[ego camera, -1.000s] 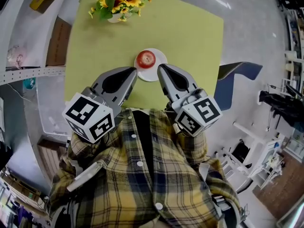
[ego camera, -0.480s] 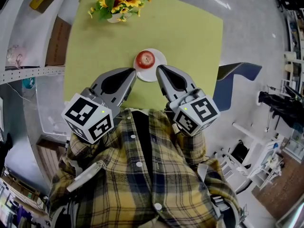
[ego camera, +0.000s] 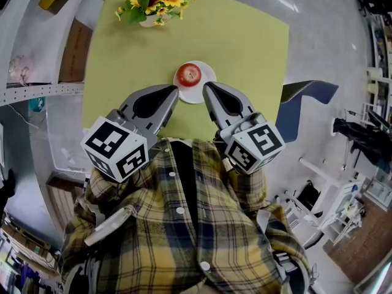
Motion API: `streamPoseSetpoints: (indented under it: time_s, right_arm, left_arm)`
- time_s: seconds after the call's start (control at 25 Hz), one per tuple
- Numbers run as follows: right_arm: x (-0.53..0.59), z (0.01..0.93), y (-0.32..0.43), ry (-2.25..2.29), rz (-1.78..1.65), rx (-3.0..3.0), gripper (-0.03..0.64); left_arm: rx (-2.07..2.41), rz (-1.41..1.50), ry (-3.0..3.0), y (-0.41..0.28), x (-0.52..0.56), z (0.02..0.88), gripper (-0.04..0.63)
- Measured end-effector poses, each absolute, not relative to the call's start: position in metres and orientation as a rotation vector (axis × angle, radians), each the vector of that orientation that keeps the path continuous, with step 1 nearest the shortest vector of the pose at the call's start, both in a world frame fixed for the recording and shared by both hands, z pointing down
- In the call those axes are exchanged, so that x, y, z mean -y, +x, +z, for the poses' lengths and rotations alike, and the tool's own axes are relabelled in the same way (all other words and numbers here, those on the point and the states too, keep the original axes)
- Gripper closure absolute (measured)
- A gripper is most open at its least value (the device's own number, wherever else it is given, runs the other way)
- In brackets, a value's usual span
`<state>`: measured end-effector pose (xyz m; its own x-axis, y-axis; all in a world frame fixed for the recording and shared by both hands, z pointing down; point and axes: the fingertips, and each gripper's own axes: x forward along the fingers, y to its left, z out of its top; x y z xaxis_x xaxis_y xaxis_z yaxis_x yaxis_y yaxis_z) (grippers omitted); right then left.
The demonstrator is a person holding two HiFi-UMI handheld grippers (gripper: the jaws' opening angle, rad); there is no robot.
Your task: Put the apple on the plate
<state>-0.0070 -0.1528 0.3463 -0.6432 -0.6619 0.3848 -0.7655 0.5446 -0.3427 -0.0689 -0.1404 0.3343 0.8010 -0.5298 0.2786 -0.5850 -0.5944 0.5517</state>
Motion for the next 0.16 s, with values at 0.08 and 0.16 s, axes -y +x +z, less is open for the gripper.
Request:
streamPoseSetpoints:
  time_s: [0.08, 0.16]
  right_arm:
    - [0.154, 0.3455, -0.0054, 1.207, 0.719, 2.571, 0.62]
    - [0.1558, 0.3443, -0.0022, 1.214, 0.71, 2.57, 0.62]
  left_arm:
    - [0.808, 0.137, 2.365, -0.066, 0.1436, 0.3335, 0.586]
    - [0.788, 0.171, 2.404, -0.0619, 0.1485, 0.3314, 0.588]
